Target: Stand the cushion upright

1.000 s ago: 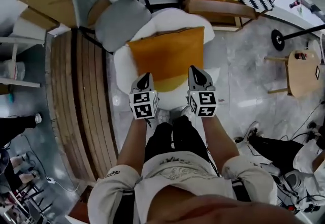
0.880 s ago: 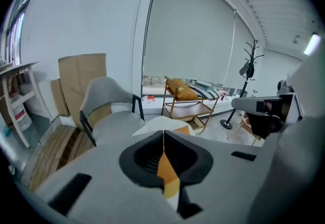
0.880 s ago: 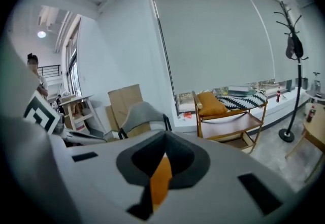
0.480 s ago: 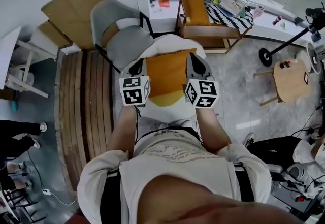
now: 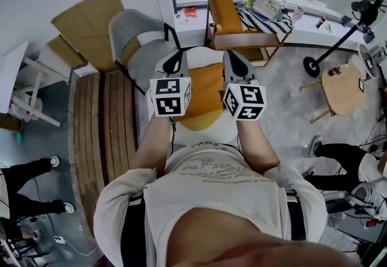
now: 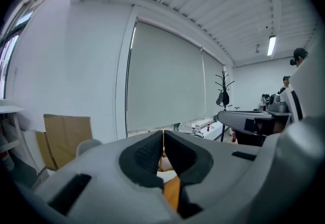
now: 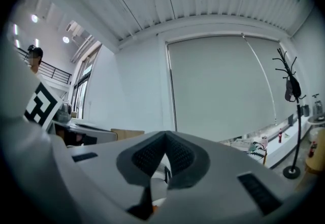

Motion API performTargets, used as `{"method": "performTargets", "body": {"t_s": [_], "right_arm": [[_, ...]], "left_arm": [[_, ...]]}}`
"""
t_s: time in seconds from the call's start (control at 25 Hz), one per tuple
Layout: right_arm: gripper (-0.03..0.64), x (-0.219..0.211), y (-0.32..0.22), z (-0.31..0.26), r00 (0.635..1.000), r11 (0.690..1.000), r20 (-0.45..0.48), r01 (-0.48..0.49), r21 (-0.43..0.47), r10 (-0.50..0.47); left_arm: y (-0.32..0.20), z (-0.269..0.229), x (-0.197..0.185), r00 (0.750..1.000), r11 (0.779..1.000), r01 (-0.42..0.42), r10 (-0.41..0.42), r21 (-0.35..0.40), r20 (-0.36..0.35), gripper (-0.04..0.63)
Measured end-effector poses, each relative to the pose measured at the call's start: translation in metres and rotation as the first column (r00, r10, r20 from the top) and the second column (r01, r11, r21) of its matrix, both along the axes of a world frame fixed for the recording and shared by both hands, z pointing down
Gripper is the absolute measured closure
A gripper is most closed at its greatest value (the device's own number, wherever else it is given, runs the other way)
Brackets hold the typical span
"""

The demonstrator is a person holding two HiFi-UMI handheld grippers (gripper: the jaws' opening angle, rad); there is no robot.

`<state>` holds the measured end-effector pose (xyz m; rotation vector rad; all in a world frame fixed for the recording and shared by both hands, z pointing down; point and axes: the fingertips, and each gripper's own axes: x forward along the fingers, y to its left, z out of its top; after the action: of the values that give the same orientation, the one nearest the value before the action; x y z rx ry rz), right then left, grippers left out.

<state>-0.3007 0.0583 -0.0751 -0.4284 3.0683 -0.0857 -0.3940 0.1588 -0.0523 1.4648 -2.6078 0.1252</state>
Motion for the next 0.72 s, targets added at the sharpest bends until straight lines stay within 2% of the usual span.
{"method": "performTargets", "body": {"t_s": [0.2, 0.72], "right_arm": [[0.589, 0.008, 0.008, 0.001, 1.0, 1.0, -0.001, 0.007, 0.008, -0.007], [0.589, 0.012, 0.02, 0.014, 0.999, 1.0, -0.035, 0.005, 0.001, -0.005]], "left_arm": [[0.0, -0.001, 0.017, 1.0, 1.0, -0.025, 0.025, 0.008, 0.011, 0.569], [0.01, 0.003, 0.021, 0.999, 0.999, -0.034, 0.034, 0.012, 0.005, 0.569]]}}
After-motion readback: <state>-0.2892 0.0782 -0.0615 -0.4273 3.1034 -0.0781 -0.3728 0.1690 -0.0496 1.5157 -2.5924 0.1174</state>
